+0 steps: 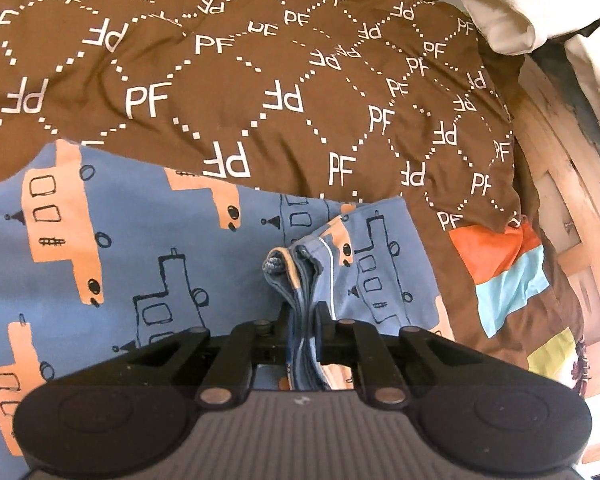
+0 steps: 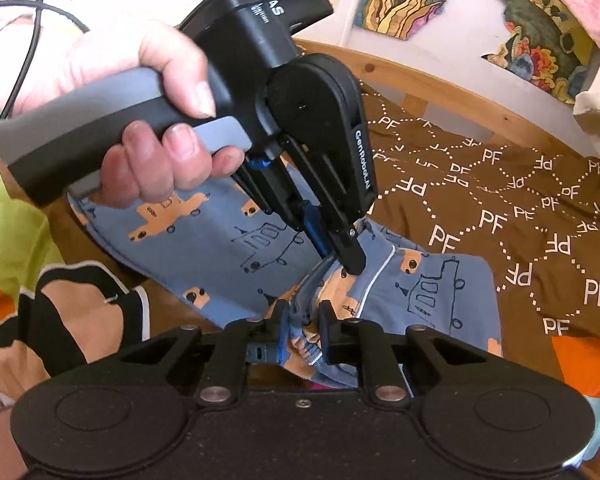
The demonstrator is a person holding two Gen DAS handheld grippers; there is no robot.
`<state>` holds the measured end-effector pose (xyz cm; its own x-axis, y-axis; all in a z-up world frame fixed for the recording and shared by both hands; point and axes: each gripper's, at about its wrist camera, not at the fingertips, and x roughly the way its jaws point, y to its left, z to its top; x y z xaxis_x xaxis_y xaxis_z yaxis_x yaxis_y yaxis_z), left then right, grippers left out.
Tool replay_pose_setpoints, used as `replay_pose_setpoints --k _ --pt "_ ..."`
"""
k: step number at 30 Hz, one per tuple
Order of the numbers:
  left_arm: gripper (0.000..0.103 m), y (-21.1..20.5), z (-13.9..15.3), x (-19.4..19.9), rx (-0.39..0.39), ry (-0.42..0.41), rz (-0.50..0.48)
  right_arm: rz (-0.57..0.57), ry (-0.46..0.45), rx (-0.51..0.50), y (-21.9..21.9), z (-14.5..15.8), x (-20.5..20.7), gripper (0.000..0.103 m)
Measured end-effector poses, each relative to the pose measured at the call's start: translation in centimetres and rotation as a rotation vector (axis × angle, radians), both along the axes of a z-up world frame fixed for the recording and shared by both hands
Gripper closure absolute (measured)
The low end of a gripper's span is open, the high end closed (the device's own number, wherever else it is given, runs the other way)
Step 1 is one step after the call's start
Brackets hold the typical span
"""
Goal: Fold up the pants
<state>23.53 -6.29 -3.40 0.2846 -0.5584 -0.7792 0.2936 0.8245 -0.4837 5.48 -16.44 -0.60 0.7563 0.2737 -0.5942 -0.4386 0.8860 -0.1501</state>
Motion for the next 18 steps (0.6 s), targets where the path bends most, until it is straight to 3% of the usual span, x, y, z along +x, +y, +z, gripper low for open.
replay_pose_setpoints --k 8,18 --pt "0.093 3.1 1.4 -0.2 -0.01 0.0 0.016 0.015 0.008 0.093 1.4 1.7 0.1 0.087" --pt "0.093 9.4 1.4 -1.4 0.016 -0.009 0.07 0.161 0.016 0.106 6.9 2.3 0.2 0.087"
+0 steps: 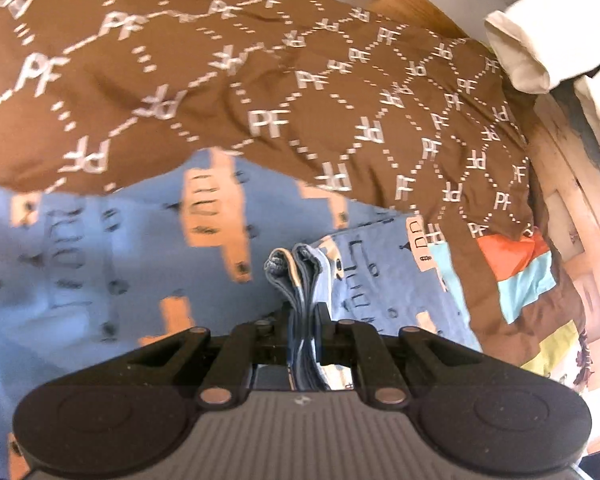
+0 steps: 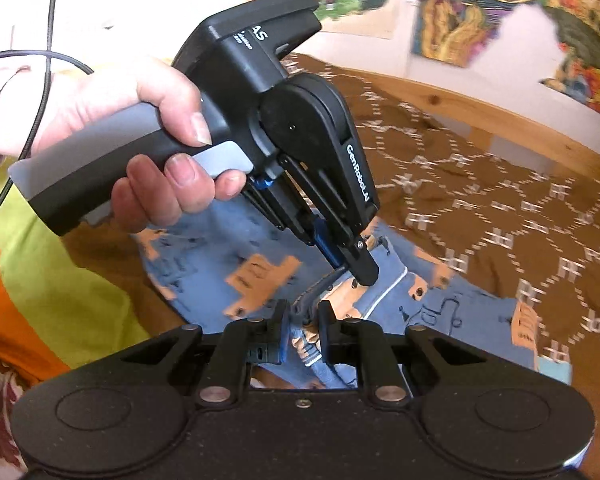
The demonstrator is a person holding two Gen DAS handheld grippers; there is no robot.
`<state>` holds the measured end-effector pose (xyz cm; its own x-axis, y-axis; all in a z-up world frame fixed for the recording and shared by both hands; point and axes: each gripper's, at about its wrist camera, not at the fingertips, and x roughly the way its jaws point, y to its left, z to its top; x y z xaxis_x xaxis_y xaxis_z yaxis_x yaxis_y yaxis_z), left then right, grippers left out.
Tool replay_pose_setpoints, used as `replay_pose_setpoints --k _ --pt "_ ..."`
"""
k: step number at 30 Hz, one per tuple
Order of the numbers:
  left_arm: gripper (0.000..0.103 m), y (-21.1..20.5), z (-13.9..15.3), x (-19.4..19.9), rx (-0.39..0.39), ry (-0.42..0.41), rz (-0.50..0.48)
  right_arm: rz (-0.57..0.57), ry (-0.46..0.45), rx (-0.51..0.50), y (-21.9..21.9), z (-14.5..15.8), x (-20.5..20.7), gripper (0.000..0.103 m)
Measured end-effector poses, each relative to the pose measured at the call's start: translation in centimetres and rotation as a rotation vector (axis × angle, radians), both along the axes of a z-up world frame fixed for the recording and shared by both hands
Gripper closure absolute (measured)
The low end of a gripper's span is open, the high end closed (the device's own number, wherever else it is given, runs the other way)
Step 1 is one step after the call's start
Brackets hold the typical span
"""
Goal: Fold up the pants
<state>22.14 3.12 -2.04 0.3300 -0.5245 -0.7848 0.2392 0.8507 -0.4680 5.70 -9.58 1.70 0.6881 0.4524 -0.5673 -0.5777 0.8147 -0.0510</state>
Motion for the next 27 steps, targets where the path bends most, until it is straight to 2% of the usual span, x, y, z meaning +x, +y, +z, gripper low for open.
replay_pose_setpoints --k 5,12,14,15,16,17,19,22,24,27 --pt "0.093 2.4 -0.9 0.0 0.0 0.006 0.028 0.038 0.022 0.007 1.9 -0.5 0.5 0.087" --pt "0.09 2.7 -2.0 0.1 0.058 -0.013 0.017 0.055 0.065 -0.011 3.5 -1.9 1.0 0.085" --pt "0.082 2.8 -2.1 -0.1 0.068 -0.018 0.032 0.062 0.056 -0.022 2.9 -1.5 0.7 0.079" --pt "0.072 3.0 -2.0 -0.3 0.072 -0.026 0.043 0.064 0.041 -0.037 2.4 -1.1 0.4 0.074" --pt "0.065 3.1 -1.9 -0.6 0.075 -0.036 0.051 0.059 0.013 -0.065 1.6 -0.6 0.1 0.059" --pt "0.057 3.2 -1.8 -0.8 0.08 -0.044 0.058 0.045 -0.022 -0.1 0.7 -0.2 -0.2 0.039" --pt "0.054 3.3 -1.9 -1.6 0.091 -0.06 0.064 0.008 -0.08 -0.176 -1.4 0.2 -0.2 0.02" --pt "0.053 2.8 -2.1 -2.9 0.143 -0.106 0.061 -0.115 -0.104 -0.279 -4.8 -0.1 2.2 0.017" --pt "0.053 2.1 -2.2 -3.7 0.196 -0.153 0.058 -0.222 -0.096 -0.298 -6.9 -0.8 4.3 0.017" --pt "0.052 0.8 -2.4 -5.2 0.285 -0.224 0.066 -0.281 -0.05 -0.356 -9.2 -3.9 6.3 0.017"
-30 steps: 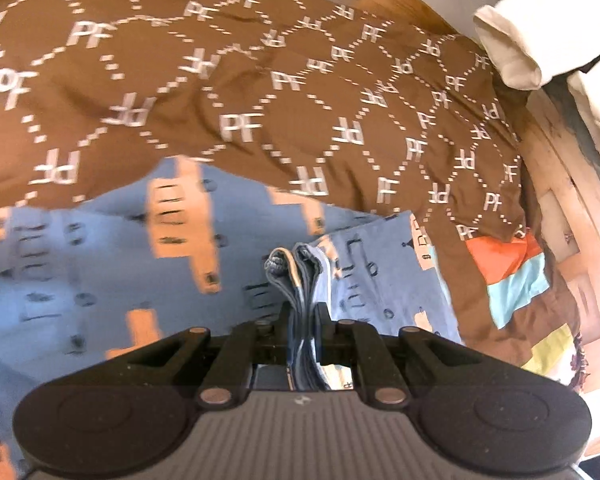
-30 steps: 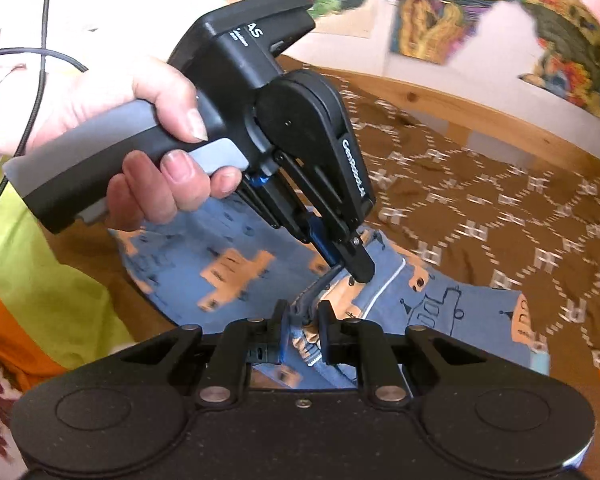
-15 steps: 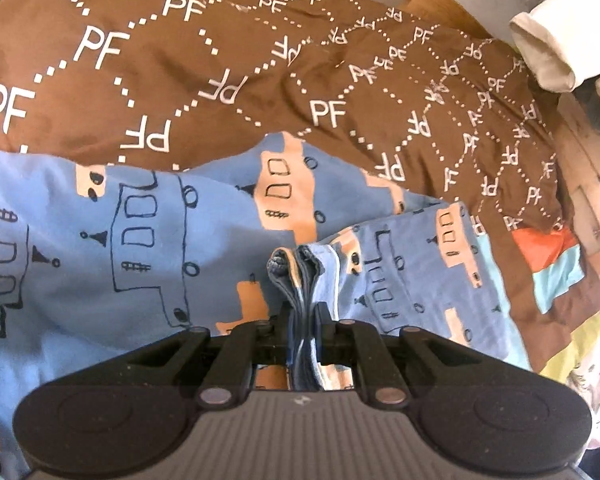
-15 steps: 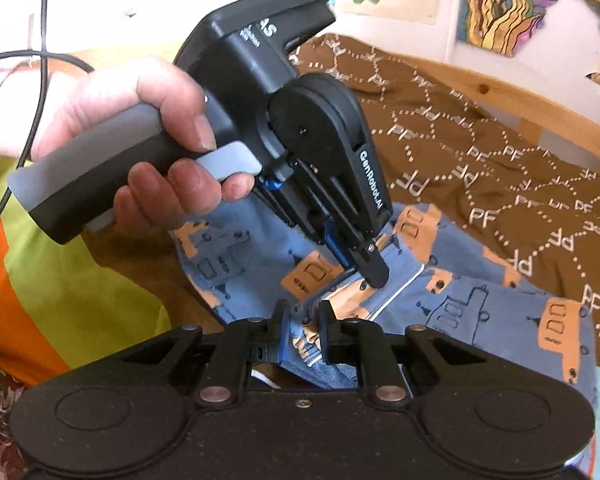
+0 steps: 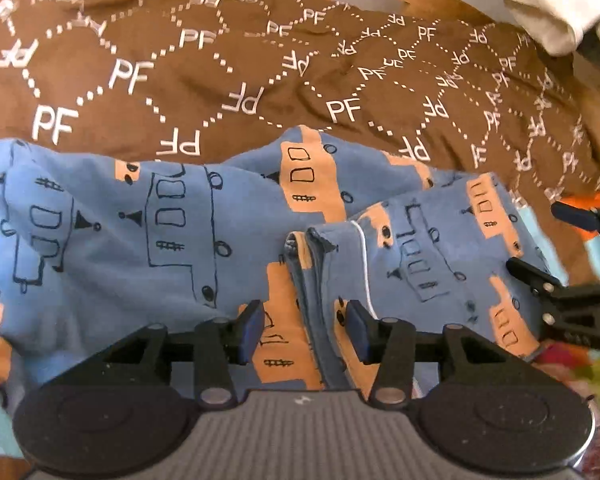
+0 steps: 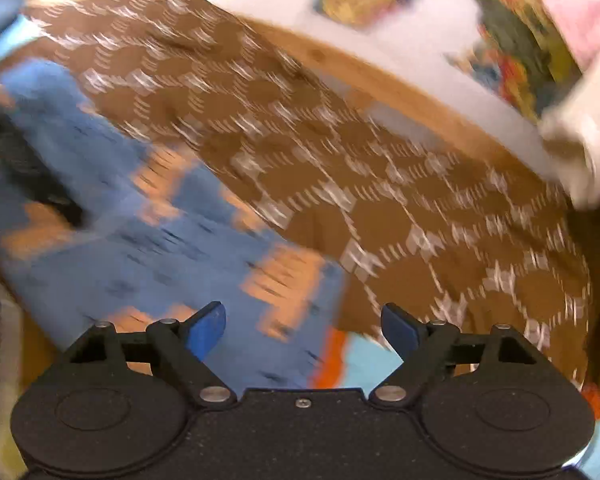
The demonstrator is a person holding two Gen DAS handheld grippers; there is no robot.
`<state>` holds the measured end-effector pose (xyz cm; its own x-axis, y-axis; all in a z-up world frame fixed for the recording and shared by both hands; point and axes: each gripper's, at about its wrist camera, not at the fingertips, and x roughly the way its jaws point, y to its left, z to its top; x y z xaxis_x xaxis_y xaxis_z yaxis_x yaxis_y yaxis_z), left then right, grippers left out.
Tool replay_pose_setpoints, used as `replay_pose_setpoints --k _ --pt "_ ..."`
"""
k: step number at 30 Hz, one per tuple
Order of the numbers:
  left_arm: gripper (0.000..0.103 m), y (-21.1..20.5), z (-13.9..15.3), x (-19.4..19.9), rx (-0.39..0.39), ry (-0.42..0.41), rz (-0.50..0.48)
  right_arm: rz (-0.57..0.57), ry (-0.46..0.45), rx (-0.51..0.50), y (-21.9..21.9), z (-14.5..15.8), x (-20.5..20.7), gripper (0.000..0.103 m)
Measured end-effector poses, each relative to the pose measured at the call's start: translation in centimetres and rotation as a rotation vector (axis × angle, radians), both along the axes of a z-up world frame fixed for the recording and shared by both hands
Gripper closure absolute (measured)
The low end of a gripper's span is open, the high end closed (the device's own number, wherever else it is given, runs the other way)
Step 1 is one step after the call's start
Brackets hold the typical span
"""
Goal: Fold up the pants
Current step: 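Open both grippers and release the folded blue pants onto the duvet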
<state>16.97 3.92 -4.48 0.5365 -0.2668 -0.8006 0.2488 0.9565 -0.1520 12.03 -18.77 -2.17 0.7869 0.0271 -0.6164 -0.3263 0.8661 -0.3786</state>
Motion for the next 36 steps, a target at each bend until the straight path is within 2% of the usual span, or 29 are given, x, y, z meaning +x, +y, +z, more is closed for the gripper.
replay_pose_setpoints --k 3,5,6,7,8,11,12,13,15,17,20,22,24,26,28,31,36 --pt "0.048 -1.1 0.5 -0.8 0.084 -0.039 -0.012 -0.041 -0.04 0.068 -1.6 0.0 -0.9 0.012" --pt "0.031 -1.1 1.8 -1.0 0.109 -0.073 0.021 -0.026 -0.146 0.075 -1.7 1.1 -2.0 0.007" --pt "0.026 -1.0 2.5 -1.0 0.099 -0.113 0.039 -0.02 -0.206 0.081 -1.7 1.7 -2.1 0.003" --pt "0.021 -0.9 3.1 -0.8 0.089 -0.152 0.052 -0.024 -0.237 0.087 -1.7 1.9 -1.7 0.001" --pt "0.019 -1.0 3.5 -0.4 0.098 -0.176 0.069 -0.031 -0.248 0.094 -1.6 2.1 -0.9 0.001" --pt "0.019 -2.3 3.1 2.1 0.179 -0.147 0.142 -0.055 -0.228 0.059 -0.8 0.7 2.4 0.001" --pt "0.02 -2.4 2.4 2.8 0.202 -0.114 0.16 -0.083 -0.182 0.014 -0.7 -0.5 3.6 0.001" --pt "0.019 -2.3 1.6 3.1 0.214 -0.084 0.177 -0.101 -0.145 -0.009 -0.7 -1.2 4.7 0.001" --pt "0.016 -1.6 0.7 2.9 0.186 -0.066 0.195 -0.121 -0.112 0.035 -1.7 -2.1 5.1 0.001" --pt "0.014 -1.4 0.5 2.1 0.194 -0.085 0.193 -0.153 -0.113 0.077 -2.7 -1.8 4.8 0.001" --pt "0.015 -1.1 1.3 1.0 0.206 -0.097 0.211 -0.153 -0.148 0.066 -2.7 -0.7 3.7 0.001" --pt "0.013 -0.7 2.6 -0.2 0.107 -0.1 0.21 -0.118 -0.163 0.077 -2.2 0.2 2.4 0.001" --pt "0.006 -0.7 3.3 -1.9 0.017 -0.128 0.172 -0.033 -0.155 0.096 -1.3 1.1 0.5 0.001" --pt "0.004 -1.5 3.2 -3.3 0.021 -0.134 0.159 0.041 -0.133 0.096 -0.1 1.5 -1.0 0.001" --pt "0.004 -2.3 2.4 -4.0 0.038 -0.096 0.157 0.097 -0.094 0.078 1.0 1.7 -2.0 0.001" --pt "0.005 -2.4 1.0 -5.1 0.031 -0.024 0.186 0.117 -0.051 0.048 1.8 1.7 -3.3 0.001" --pt "0.005 -2.7 0.7 -6.5 0.082 -0.056 0.161 0.116 0.018 0.014 1.5 0.2 -4.0 0.001"
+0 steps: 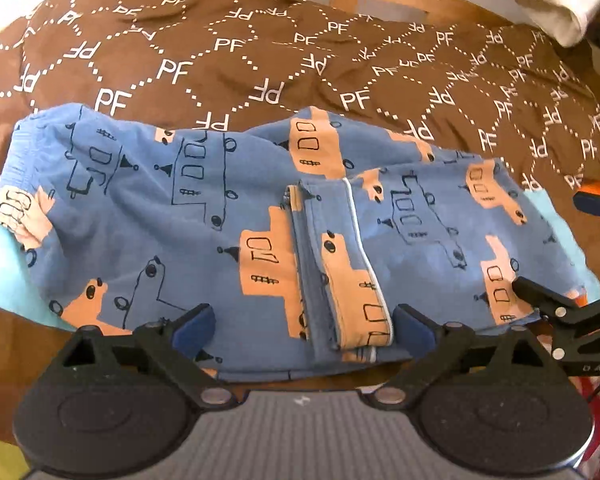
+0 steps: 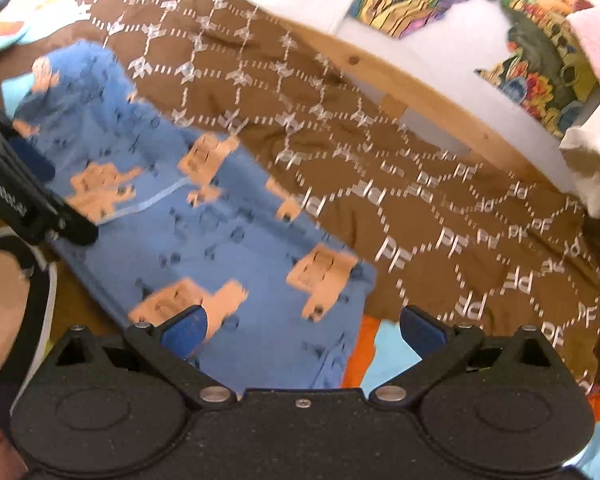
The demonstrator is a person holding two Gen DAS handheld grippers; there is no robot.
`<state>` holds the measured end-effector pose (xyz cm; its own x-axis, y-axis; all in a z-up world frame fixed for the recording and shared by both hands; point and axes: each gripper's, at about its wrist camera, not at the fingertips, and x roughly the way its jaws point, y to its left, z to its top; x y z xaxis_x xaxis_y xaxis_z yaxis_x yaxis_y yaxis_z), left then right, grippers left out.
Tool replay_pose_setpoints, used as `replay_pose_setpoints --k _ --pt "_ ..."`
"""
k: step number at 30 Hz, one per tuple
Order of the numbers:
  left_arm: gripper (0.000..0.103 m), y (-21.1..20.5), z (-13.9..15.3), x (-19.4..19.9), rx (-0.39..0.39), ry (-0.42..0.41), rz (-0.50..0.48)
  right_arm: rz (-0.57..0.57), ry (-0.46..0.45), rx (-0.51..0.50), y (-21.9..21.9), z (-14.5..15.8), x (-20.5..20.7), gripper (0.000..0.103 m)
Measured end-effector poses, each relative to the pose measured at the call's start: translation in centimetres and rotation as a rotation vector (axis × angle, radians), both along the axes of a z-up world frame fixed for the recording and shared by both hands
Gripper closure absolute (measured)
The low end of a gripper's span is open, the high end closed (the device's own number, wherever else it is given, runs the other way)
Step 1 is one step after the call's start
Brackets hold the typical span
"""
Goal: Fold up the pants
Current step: 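Open both grippers and release the folded blue pants onto the duvet, then grasp the pants cuff with the left gripper and lift it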
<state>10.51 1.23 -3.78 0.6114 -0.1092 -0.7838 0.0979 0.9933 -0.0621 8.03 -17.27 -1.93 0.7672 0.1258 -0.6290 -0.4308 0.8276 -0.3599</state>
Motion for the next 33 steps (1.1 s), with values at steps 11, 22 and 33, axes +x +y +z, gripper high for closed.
replay_pose_setpoints --k 11,22,33 --pt "0.0 0.2 -0.2 0.4 -0.011 0.022 0.009 -0.083 0.138 0.168 -2.3 -0.8 1.6 0.001" --pt "0.0 7.5 5.2 -3.2 0.034 -0.247 0.225 0.021 0.021 0.301 -0.1 1.2 -0.3 0.001" --pt "0.037 12.6 4.6 1.0 -0.039 -0.174 0.421 0.178 0.029 0.246 3.8 0.5 -1.7 0.001"
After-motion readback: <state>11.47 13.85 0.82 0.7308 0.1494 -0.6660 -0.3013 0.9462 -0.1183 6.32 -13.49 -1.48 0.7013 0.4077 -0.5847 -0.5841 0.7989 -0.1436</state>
